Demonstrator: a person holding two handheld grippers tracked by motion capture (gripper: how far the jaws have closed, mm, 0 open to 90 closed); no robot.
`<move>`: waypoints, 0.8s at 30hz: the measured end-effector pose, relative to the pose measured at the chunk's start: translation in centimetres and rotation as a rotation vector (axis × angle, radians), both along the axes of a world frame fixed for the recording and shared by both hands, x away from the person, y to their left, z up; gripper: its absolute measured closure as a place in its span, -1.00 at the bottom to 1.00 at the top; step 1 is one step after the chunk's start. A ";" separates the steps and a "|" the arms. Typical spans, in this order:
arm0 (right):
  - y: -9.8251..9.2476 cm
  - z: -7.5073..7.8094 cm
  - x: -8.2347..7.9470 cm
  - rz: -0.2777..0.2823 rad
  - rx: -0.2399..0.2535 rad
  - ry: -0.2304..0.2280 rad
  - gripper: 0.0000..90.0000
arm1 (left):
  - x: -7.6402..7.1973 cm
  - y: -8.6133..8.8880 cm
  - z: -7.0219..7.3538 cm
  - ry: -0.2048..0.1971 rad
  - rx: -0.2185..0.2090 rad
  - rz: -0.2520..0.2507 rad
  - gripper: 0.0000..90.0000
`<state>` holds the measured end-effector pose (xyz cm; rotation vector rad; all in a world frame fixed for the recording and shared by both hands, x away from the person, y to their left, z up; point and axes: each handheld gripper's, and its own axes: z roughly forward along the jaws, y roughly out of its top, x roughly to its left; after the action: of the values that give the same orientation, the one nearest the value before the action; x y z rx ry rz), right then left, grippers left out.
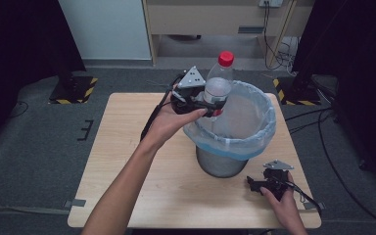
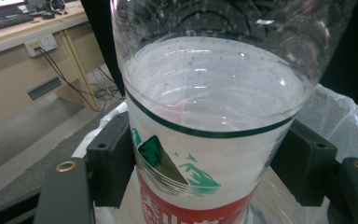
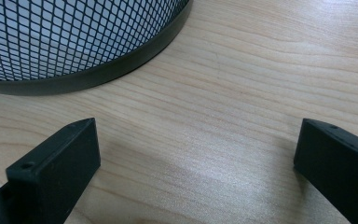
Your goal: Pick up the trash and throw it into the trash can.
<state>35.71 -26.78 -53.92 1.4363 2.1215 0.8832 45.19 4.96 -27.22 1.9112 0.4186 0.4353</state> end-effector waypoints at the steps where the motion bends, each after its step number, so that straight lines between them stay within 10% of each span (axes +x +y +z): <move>1: 0.0 0.0 0.0 0.000 0.000 0.000 -0.99 | 0.0 0.0 -0.1 0.002 0.001 0.000 -0.37; 24: 0.0 0.0 0.0 0.000 0.000 0.000 -0.99 | 0.2 -1.0 -1.5 0.031 0.041 -0.018 -0.37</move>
<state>35.70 -26.78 -53.92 1.4363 2.1216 0.8834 45.43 3.98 -28.70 1.9621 0.4159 0.4056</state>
